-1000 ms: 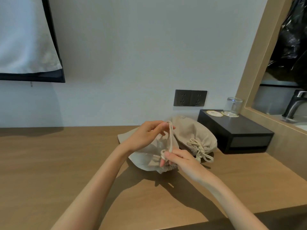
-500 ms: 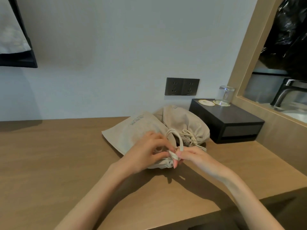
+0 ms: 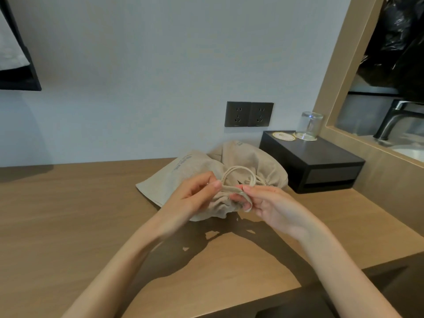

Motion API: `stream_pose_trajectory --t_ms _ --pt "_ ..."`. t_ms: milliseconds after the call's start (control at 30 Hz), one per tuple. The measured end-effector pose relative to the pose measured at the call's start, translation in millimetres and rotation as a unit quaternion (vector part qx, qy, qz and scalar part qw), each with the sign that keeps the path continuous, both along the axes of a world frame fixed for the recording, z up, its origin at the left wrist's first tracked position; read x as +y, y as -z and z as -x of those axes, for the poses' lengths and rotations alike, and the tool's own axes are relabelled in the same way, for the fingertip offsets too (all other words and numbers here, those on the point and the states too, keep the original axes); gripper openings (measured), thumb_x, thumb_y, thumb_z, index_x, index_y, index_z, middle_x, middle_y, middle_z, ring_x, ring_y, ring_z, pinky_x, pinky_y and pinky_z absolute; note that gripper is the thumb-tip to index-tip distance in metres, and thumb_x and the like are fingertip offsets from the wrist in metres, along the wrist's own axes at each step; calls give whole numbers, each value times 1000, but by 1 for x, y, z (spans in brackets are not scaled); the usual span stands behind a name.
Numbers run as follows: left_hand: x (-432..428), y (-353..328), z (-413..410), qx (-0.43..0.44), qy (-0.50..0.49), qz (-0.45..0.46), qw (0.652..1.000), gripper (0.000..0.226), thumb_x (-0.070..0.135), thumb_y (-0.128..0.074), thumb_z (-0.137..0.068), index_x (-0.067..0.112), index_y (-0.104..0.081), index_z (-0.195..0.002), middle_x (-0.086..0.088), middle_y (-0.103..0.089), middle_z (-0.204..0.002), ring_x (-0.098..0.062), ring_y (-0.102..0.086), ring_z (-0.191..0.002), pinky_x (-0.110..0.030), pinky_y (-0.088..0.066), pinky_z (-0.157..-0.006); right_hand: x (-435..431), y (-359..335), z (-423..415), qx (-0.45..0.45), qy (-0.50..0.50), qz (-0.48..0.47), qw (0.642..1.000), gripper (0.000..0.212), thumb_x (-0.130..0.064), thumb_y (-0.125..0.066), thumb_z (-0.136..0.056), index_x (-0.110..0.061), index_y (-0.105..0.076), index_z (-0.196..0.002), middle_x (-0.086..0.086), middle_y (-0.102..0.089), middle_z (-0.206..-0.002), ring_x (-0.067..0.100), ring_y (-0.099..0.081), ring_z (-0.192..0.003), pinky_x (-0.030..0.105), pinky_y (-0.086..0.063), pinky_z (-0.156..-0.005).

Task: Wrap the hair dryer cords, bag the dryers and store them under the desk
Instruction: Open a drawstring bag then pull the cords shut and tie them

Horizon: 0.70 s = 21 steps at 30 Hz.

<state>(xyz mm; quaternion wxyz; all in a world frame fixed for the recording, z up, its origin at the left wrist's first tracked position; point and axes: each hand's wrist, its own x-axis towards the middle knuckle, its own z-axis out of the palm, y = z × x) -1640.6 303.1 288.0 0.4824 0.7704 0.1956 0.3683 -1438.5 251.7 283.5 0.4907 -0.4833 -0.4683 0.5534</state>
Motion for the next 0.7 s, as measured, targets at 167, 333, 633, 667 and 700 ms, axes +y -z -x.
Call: stream_pose_trajectory --t_ms 167,333,633,667,700 --pt "-7 2 0 127 183 72 972 28 23 -48 -91 23 -43 -64 12 -32 -58 -5 -26 -52 -12 -25 -51 4 -2 4 118 33 47 991 13 -8 -67 -69 -13 -77 -76 7 -73 -82 13 -65 -76 24 -47 -75" --pt "2 3 5 290 256 67 920 25 23 -47 -94 19 -48 -69 11 -38 -61 -5 -31 -57 -14 -27 -55 -3 -6 -2 24 -16 30 999 16 0 -69 -65 -15 -72 -68 5 -73 -80 15 -68 -81 24 -53 -78" --pt "3 13 -3 158 -95 -157 970 25 41 -51 -93 32 -63 -73 9 -64 -65 -6 -55 -53 -18 -41 -53 -13 -21 2 -237 26 -104 966 10 2 -73 -76 -7 -71 -79 1 -75 -84 8 -71 -83 12 -51 -70" --pt "5 14 -4 124 -162 -232 951 20 41 -50 -93 36 -62 -79 13 -63 -68 -6 -55 -57 -16 -39 -54 -13 -22 2 -265 29 -124 956 9 1 -73 -76 -8 -72 -78 -1 -75 -82 8 -71 -82 13 -52 -72" --pt "8 16 -4 112 -192 -278 935 15 42 -47 -94 38 -61 -90 17 -61 -79 -5 -55 -68 -16 -40 -60 -13 -22 3 -291 31 -142 945 9 0 -74 -76 -9 -72 -78 -2 -75 -81 8 -71 -81 16 -53 -74"
